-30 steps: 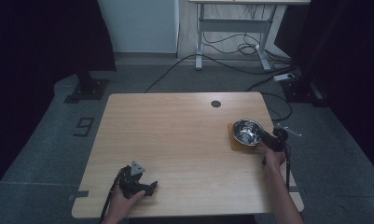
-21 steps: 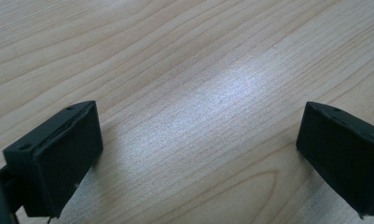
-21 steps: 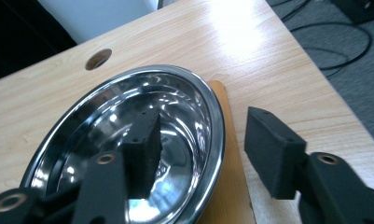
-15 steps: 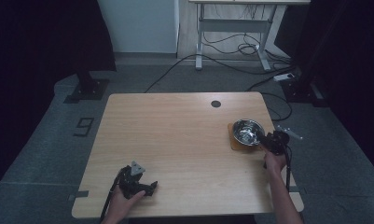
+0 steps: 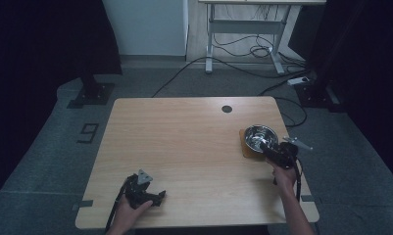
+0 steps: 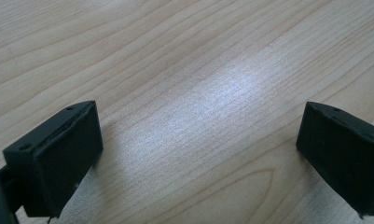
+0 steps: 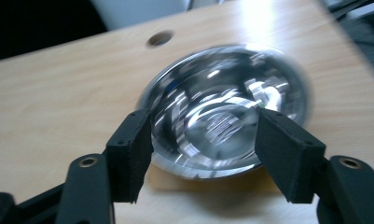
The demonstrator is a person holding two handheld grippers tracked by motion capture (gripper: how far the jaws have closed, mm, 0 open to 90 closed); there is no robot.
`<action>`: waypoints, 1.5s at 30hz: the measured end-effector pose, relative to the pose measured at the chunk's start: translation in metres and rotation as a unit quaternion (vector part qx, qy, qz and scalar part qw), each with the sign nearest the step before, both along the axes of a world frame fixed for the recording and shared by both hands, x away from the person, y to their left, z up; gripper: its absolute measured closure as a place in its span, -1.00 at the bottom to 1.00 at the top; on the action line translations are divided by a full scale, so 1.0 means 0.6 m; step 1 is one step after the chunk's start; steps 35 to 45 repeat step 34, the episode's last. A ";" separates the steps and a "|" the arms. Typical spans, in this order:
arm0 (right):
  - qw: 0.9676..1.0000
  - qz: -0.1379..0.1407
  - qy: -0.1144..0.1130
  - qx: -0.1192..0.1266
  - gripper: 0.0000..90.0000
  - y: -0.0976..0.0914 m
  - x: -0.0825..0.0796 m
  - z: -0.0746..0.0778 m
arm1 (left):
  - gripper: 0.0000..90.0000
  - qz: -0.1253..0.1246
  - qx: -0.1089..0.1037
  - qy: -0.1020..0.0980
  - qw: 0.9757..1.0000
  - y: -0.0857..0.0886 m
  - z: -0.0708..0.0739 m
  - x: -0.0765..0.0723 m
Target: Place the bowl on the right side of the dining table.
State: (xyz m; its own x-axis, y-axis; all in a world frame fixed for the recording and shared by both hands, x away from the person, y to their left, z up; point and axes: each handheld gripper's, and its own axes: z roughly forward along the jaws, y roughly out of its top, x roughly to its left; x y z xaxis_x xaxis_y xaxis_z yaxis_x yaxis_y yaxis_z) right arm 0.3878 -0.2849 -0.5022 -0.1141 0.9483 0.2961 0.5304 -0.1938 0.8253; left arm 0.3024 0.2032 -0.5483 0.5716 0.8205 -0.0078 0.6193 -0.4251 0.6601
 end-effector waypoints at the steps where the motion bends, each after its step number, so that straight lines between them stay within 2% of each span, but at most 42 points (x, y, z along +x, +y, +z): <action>1: 1.000 0.005 0.001 -0.001 -0.19 0.007 -0.004 0.000 | -1.00 0.000 0.000 0.000 1.000 0.000 0.000 0.000; 6: 0.998 0.061 0.000 -0.020 -0.18 0.069 -0.028 0.006 | -1.00 -0.001 0.000 0.000 1.000 0.000 0.000 0.000; 7: 0.998 0.061 0.000 -0.020 -0.18 0.069 -0.028 0.006 | -1.00 -0.001 0.000 0.000 1.000 0.000 0.000 0.000; 9: 0.996 0.086 0.000 -0.029 -0.18 0.093 -0.040 0.006 | -1.00 -0.002 0.000 0.000 1.000 0.000 0.000 0.000; 10: 0.995 0.099 0.000 -0.032 -0.18 0.102 -0.046 0.004 | -1.00 -0.002 0.000 0.000 1.000 0.000 0.000 0.000; 11: 0.992 0.124 0.004 -0.032 -0.18 0.117 -0.057 0.000 | -1.00 -0.002 0.000 0.000 1.000 0.000 0.000 0.000; 13: 0.991 0.132 0.005 -0.032 -0.18 0.123 -0.061 -0.002 | -1.00 -0.002 0.000 0.000 1.000 0.000 0.000 0.000; 14: 0.987 0.159 0.012 -0.028 -0.18 0.136 -0.076 -0.010 | -1.00 -0.002 0.000 0.000 1.000 0.000 0.000 0.000; 15: 0.985 0.169 0.016 -0.026 -0.19 0.140 -0.081 -0.013 | -1.00 -0.002 0.000 0.000 1.000 0.000 0.000 0.000; 16: 0.985 0.169 0.016 -0.026 -0.19 0.140 -0.081 -0.013 | -1.00 -0.002 0.000 0.000 1.000 0.000 0.000 0.000; 17: 0.983 0.180 0.020 -0.026 -0.19 0.144 -0.087 -0.018 | -1.00 -0.002 0.000 0.000 1.000 0.000 0.000 0.000; 18: 0.979 0.201 0.025 -0.030 -0.21 0.150 -0.102 -0.032 | -1.00 -0.002 0.000 0.000 1.000 0.000 0.000 0.000; 19: 0.979 0.201 0.025 -0.030 -0.21 0.150 -0.102 -0.032 | -1.00 -0.002 0.000 0.000 1.000 0.000 0.000 0.000; 20: 0.978 0.207 0.028 -0.032 -0.22 0.151 -0.106 -0.037 | -1.00 -0.002 0.000 0.000 1.000 0.000 0.000 0.000; 21: 0.974 0.221 0.037 -0.038 -0.23 0.152 -0.114 -0.051 | -1.00 -0.002 0.000 0.000 1.000 0.000 0.000 0.000; 23: 0.973 0.223 0.040 -0.038 -0.23 0.152 -0.115 -0.055 | -1.00 -0.002 0.000 0.000 1.000 0.000 0.000 0.000; 24: 0.972 0.228 0.044 -0.040 -0.23 0.151 -0.110 -0.061 | -1.00 -0.002 0.000 0.000 1.000 0.000 0.000 0.000; 29: 0.971 0.231 0.043 -0.042 -0.23 0.144 -0.105 -0.064 | -1.00 -0.002 0.000 0.000 1.000 0.000 0.000 0.000; 32: 0.973 0.224 0.040 -0.044 -0.23 0.139 -0.103 -0.064 | -1.00 -0.002 0.000 0.000 1.000 0.000 0.000 0.000; 33: 0.973 0.221 0.039 -0.051 -0.23 0.137 -0.101 -0.064 | -1.00 -0.002 0.000 0.000 1.000 0.000 0.000 0.000; 45: 0.973 0.221 0.039 -0.051 -0.23 0.137 -0.101 -0.064 | -1.00 -0.002 0.000 0.000 1.000 0.000 0.000 0.000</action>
